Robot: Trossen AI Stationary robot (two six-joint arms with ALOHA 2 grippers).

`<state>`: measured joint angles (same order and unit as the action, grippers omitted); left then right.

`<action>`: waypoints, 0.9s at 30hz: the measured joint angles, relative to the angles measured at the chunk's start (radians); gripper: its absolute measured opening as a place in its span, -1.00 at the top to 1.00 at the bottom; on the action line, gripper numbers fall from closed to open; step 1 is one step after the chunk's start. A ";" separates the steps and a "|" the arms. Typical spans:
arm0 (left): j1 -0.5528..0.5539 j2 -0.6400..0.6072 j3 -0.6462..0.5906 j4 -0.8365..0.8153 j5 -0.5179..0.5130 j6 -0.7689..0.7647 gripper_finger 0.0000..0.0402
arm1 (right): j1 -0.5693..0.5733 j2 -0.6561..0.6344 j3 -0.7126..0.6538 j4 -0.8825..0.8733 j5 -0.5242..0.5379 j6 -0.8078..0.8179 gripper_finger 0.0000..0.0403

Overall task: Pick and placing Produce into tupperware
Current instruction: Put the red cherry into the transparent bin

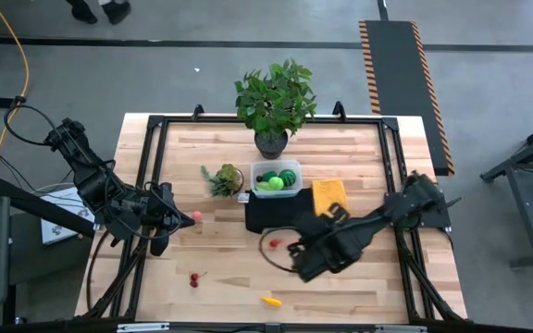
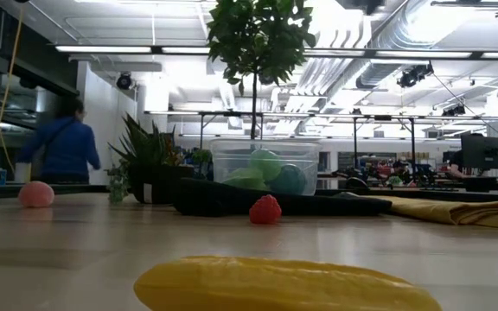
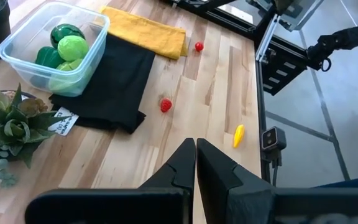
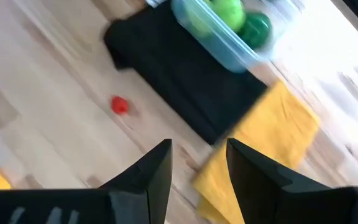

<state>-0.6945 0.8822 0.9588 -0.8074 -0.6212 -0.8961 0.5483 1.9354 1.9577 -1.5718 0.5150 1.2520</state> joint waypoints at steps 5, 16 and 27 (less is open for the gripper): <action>0.000 0.000 0.000 0.000 0.000 -0.009 0.97 | 0.065 -0.165 -0.214 0.002 -0.043 0.198 0.28; 0.000 0.000 0.000 -0.001 -0.007 -0.050 0.97 | 0.212 -0.447 -0.481 0.027 -0.117 0.546 0.28; 0.000 0.007 0.000 0.000 -0.049 -0.133 0.97 | 0.240 -0.552 -0.662 0.116 -0.305 0.608 0.28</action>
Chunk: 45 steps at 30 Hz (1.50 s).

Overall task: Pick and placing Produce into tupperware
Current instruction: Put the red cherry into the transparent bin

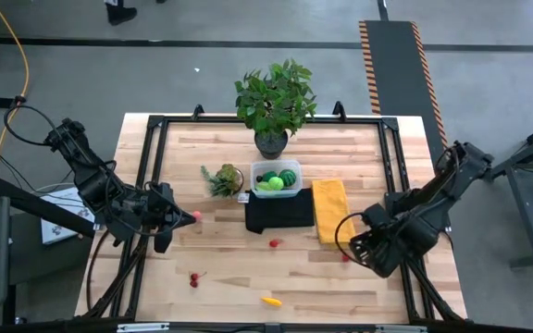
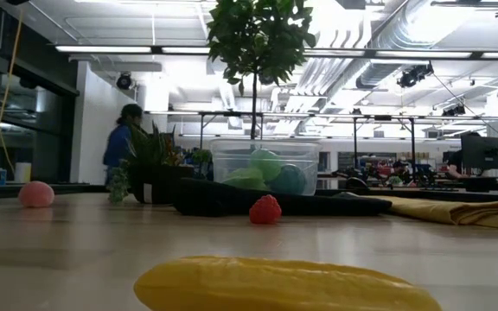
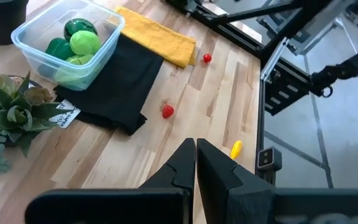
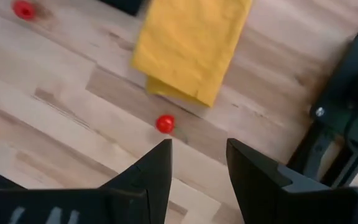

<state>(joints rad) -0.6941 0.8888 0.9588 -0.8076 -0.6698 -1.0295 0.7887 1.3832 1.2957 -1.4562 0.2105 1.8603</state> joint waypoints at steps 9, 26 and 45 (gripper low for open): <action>0.000 0.051 0.000 0.006 -0.005 0.000 0.98 | 0.000 -0.120 -0.207 0.205 -0.033 0.080 0.28; 0.000 0.128 0.000 0.006 -0.008 0.001 0.97 | -0.100 -0.184 -0.332 0.362 -0.189 0.101 0.28; 0.000 0.129 0.000 -0.006 -0.012 0.014 0.97 | -0.187 0.010 -0.331 0.500 -0.245 -0.380 0.05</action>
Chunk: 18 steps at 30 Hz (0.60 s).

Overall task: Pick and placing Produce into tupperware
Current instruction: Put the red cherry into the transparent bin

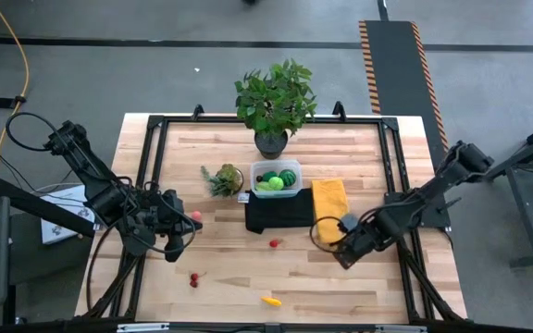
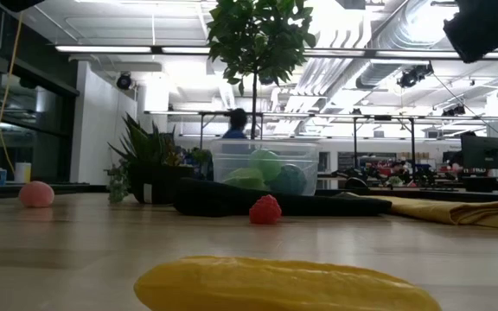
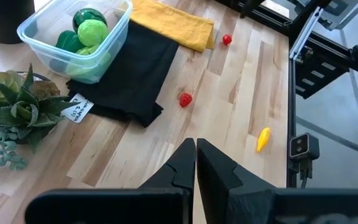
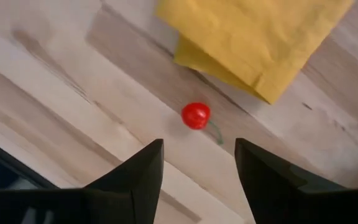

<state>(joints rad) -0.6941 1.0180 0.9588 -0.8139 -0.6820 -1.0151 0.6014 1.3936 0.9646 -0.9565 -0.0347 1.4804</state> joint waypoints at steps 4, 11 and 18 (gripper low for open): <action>0.000 0.000 0.000 0.000 0.009 0.000 0.97 | 0.000 0.050 0.000 -0.001 -0.050 -0.116 0.06; 0.000 0.000 0.000 0.002 0.011 -0.011 0.97 | 0.000 0.111 0.000 0.006 -0.071 -0.257 0.05; 0.000 0.000 0.000 0.005 0.012 -0.012 0.97 | 0.000 0.150 0.000 0.010 -0.072 -0.386 0.06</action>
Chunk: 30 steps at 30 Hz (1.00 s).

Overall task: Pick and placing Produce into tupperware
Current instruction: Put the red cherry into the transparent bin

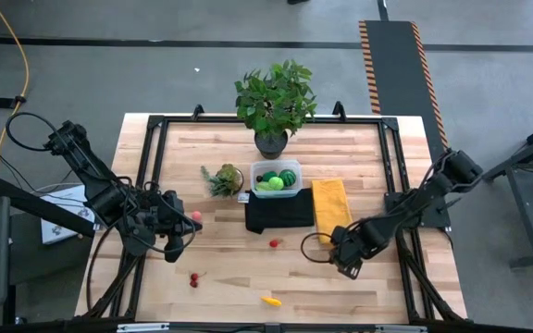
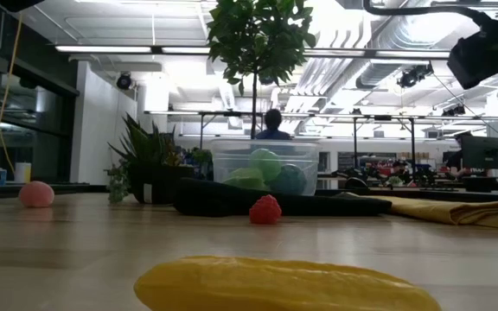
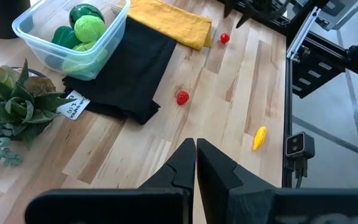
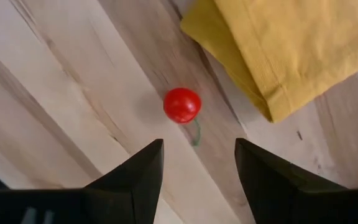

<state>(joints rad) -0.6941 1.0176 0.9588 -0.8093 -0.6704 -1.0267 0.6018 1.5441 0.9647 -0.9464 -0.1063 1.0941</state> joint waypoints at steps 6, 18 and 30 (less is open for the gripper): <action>0.000 0.000 0.000 0.000 0.000 -0.027 0.97 | -0.001 0.043 0.000 0.015 -0.004 -0.056 0.06; 0.000 0.000 0.000 -0.001 0.000 -0.056 0.97 | -0.052 0.106 0.001 0.100 -0.034 0.006 0.06; 0.000 0.000 0.000 -0.003 0.000 -0.056 0.97 | -0.058 0.106 0.001 0.099 -0.035 0.058 0.06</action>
<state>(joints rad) -0.6941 1.0172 0.9588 -0.8120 -0.6708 -1.0828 0.5434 1.6501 0.9653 -0.8471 -0.1413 1.1518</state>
